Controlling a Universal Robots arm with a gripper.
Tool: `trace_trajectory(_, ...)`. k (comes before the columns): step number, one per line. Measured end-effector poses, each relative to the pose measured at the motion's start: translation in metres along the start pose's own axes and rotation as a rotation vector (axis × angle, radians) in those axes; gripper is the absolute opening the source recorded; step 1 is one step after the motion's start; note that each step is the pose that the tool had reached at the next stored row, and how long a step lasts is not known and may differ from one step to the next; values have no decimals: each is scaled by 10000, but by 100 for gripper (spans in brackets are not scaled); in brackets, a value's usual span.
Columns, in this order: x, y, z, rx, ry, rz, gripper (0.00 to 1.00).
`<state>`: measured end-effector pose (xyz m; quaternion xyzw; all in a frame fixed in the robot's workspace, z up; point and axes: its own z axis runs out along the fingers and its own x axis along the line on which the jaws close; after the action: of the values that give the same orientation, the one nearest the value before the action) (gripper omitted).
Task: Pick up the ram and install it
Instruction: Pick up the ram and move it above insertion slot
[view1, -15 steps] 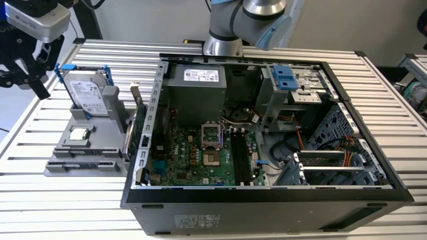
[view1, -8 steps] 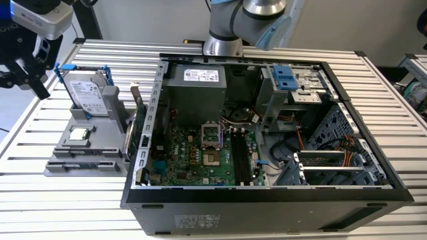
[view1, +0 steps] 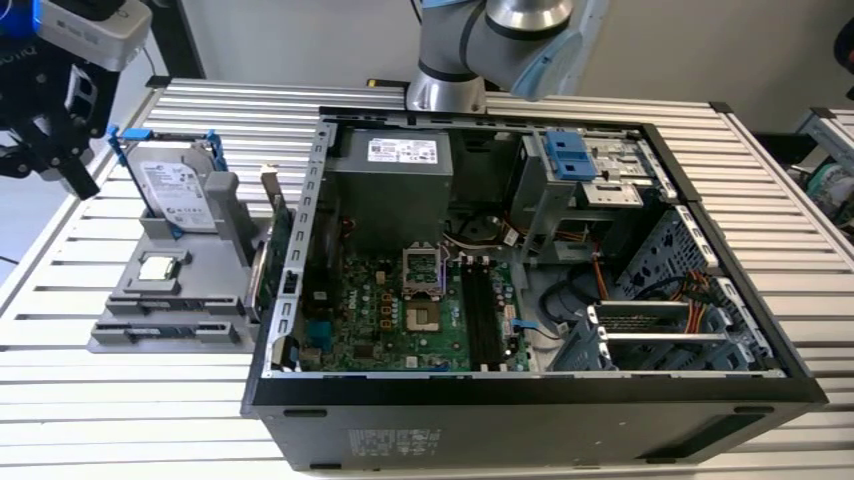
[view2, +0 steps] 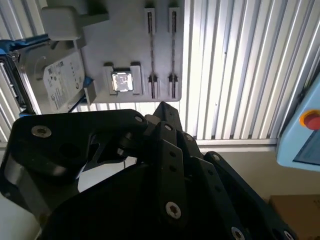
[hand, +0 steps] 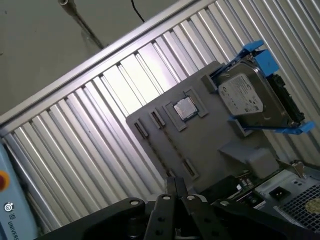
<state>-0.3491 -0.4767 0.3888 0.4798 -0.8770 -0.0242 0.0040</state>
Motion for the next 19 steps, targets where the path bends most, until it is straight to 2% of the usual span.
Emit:
trace_trajectory(8, 0, 0, 0, -12, 35, -745, 0)
trace_trajectory(19, 0, 0, 0, -25, 69, -1489, 0)
